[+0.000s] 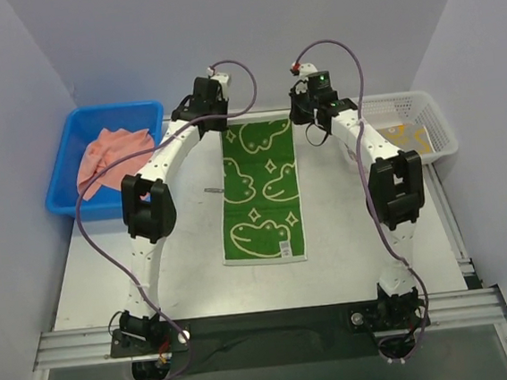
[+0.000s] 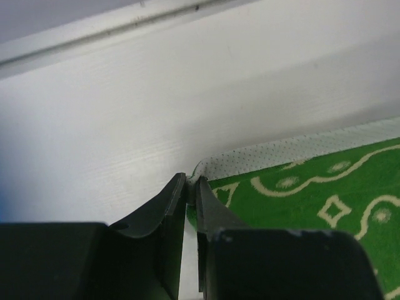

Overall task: Fold and stack the towels
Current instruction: Fold the towel

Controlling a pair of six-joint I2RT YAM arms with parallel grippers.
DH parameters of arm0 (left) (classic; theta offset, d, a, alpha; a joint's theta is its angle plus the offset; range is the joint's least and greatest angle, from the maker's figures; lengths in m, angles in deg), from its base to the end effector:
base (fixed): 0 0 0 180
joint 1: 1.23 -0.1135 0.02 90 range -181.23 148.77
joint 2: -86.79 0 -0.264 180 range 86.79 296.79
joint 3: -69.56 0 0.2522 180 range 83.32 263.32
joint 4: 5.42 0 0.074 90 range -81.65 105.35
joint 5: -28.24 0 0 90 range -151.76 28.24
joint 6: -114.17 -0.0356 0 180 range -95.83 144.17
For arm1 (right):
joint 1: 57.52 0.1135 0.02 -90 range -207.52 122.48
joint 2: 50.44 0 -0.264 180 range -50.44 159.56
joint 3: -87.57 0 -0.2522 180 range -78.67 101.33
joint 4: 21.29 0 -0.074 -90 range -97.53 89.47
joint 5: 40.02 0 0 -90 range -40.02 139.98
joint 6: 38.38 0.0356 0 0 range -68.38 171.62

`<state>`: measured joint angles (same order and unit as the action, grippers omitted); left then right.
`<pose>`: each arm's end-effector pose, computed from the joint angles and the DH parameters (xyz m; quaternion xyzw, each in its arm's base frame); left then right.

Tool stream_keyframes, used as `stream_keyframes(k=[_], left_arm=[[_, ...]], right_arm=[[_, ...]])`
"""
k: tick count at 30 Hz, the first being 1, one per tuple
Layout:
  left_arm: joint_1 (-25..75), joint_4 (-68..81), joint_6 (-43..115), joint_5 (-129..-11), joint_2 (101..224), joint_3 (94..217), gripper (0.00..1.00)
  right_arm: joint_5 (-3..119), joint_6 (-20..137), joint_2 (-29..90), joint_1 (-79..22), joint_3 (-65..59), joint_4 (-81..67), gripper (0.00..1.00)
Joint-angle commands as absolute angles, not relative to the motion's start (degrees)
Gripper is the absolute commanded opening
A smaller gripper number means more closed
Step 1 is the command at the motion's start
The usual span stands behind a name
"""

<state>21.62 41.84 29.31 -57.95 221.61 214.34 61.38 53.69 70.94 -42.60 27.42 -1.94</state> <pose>0.5000 -0.2081 0.2780 0.1233 0.8872 -0.0784 0.4376 0.4923 0.1385 0.2933 -0.1477 0.8080 0.1643 0.5462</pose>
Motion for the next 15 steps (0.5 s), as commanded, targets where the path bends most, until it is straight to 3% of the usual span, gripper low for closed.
stream_keyframes(k=[1, 6, 15], left_arm=[[21.00, 39.64, 29.87, -59.99, 215.73, 208.76, 0.00], [21.70, 35.16, 31.28, -61.76, 205.89, 191.56, 0.00], [23.90, 34.00, 36.20, -66.24, 190.42, 172.37, 0.00]], right_arm=[[62.55, 53.38, 62.59, -42.49, 21.55, -5.07, 0.00], [61.32, 54.25, 54.16, -40.65, 9.08, -6.38, 0.00], [59.74, 57.42, 39.57, -36.60, -7.73, -5.77, 0.00]])
